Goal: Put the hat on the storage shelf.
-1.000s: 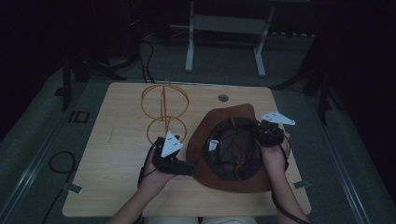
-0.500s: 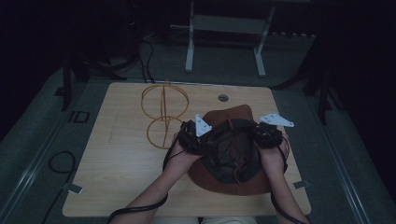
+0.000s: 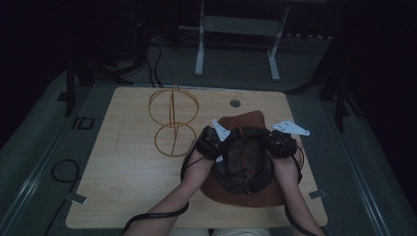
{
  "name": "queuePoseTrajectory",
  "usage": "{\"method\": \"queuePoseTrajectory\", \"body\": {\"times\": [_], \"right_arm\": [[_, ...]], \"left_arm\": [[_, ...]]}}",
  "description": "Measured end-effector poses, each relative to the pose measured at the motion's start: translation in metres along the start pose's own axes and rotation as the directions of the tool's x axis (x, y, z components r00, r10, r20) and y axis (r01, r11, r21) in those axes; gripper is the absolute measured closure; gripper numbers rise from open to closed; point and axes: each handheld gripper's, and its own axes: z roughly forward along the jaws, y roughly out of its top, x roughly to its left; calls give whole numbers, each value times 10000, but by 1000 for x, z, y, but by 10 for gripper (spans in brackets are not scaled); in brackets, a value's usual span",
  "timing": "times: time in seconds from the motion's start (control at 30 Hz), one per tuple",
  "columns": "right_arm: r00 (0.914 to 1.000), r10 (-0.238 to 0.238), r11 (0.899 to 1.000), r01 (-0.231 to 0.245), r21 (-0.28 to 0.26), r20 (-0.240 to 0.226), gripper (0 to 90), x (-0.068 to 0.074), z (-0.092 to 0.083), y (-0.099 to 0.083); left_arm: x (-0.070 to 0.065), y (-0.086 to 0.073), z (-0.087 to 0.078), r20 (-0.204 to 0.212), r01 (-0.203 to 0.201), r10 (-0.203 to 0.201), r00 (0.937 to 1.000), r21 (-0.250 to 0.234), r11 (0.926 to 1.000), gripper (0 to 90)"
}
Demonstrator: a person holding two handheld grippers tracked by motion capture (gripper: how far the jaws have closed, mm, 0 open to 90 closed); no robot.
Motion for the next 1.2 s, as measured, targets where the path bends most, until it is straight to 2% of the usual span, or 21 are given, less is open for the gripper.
{"method": "queuePoseTrajectory", "body": {"times": [0.07, 0.13, 0.43, 0.47, 0.6, 0.67, 0.77, 0.8, 0.83, 0.87, 0.97, 1.0, 1.07, 1.1, 1.13, 1.17, 1.2], "right_arm": [[10000, -19, 10000, 19, -13, -33, 840, 1, -1, 0], [10000, -58, 10000, 57, -30, -39, 840, 3, -1, -1], [9997, 32, 9997, -38, -235, -254, 811, 3, -11, -3], [9994, 37, 9997, -45, -240, -333, 796, 3, -13, -3], [9962, 67, 9998, -84, -188, -867, 726, 1, -23, -8], [9956, -12, 9997, -10, -236, -933, 699, 2, -29, -12], [9948, -82, 9996, 53, -287, -1013, 647, 2, -36, -15], [9933, -82, 9994, 42, -347, -1156, 623, 1, -39, -16], [9883, 66, 9989, -136, -451, -1526, 536, -2, -49, -19], [9883, 66, 9989, -136, -451, -1526, 536, -2, -49, -19], [9807, -18, 9984, -93, -557, -1956, 437, -4, -64, -21], [9755, -88, 9972, -79, -748, -2198, 402, -8, -78, -22], [9753, -152, 9969, -24, -793, -2205, 393, -11, -83, -22], [9766, -224, 9962, 37, -874, -2140, 391, -14, -88, -23], [9774, -247, 9956, 52, -931, -2098, 391, -19, -92, -23], [9809, -225, 9954, 40, -957, -1933, 392, -30, -98, -24], [9809, -225, 9954, 40, -957, -1933, 392, -30, -98, -24]], "left_arm": [[0, 1, 0, -73, -33, 33, 10000, -86, 10000, 791], [0, 2, -2, -118, 64, -65, 9999, -166, 9998, 851], [2, 9, -10, -143, -21, 13, 9999, -559, 9984, 866], [3, 10, -11, -67, 58, -62, 10000, -617, 9981, 866], [5, 15, -17, 31, -79, 82, 10000, -870, 9962, 868], [5, 17, -20, -7, -301, 301, 9995, -933, 9952, 869], [4, 19, -23, 2, -335, 336, 9994, -995, 9945, 869], [4, 20, -25, -91, -496, 489, 9988, -1050, 9932, 869], [4, 20, -26, -145, -565, 553, 9984, -1105, 9923, 869], [5, 20, -28, -120, -569, 559, 9984, -1158, 9916, 869], [9, 18, -32, -160, -475, 457, 9988, -1340, 9898, 869], [12, 16, -34, -155, -517, 500, 9986, -1393, 9889, 869], [16, 12, -39, -131, -614, 600, 9981, -1638, 9846, 869], [18, 10, -41, -67, -540, 536, 9985, -1686, 9842, 869], [22, 8, -45, 189, -480, 523, 9985, -1834, 9819, 869], [24, 5, -48, 285, -588, 661, 9974, -2053, 9769, 869], [26, 3, -51, 163, -700, 751, 9970, -2121, 9747, 869]]}}
